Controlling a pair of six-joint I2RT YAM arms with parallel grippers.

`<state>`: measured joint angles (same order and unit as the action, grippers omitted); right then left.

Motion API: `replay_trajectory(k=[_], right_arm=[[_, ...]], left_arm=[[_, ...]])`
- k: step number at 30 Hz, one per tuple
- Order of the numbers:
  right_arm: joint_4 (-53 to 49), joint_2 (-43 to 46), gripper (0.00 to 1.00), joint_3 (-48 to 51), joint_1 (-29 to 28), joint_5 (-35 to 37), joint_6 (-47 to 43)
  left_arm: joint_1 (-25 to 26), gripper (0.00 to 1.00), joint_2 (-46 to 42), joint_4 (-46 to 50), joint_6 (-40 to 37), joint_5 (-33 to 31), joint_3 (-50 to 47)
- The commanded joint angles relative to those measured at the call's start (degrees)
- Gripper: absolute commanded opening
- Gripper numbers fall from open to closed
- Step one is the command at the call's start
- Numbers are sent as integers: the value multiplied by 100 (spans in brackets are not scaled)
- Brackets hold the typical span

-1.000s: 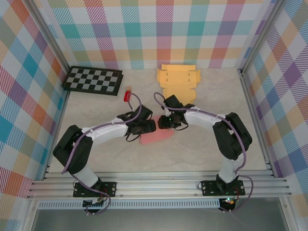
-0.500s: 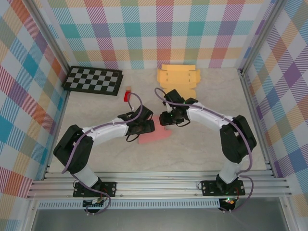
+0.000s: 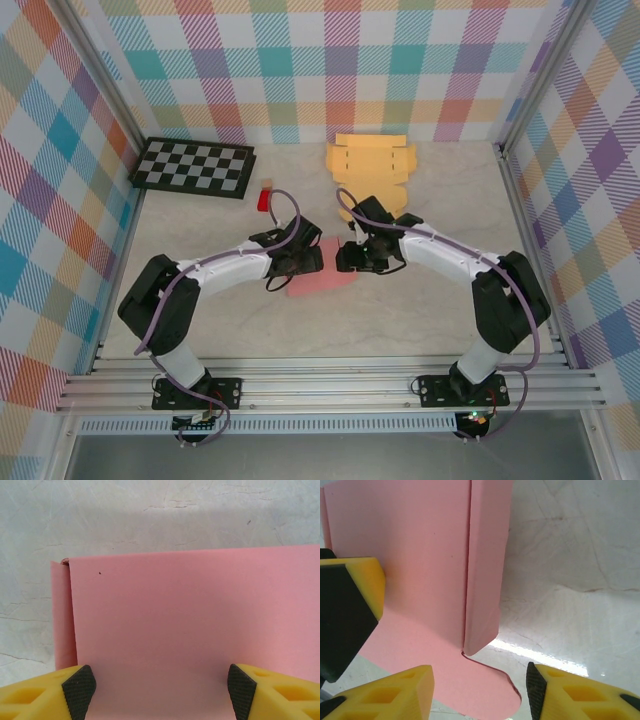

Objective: Fold the paper box

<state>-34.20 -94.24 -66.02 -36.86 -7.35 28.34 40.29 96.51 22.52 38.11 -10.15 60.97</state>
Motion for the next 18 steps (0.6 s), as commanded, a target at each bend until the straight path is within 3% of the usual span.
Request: replay_trajectory(k=[1,10,16,18], right_arm=[[106,-42,54,80,-41,-136,208],[186,-369,55,-104,-36,354,-104],[579,-695,54,-113,-40,354,-130],[646,-781,53,-109,-41,247,-86]], left_arm=[[-48,74,330,439,109,44,-9],[-48,82,174,599,-22,467,602],[-87,89,-278,1250,-88,111,1090],[-171,95,-529,1376,25,20,966]])
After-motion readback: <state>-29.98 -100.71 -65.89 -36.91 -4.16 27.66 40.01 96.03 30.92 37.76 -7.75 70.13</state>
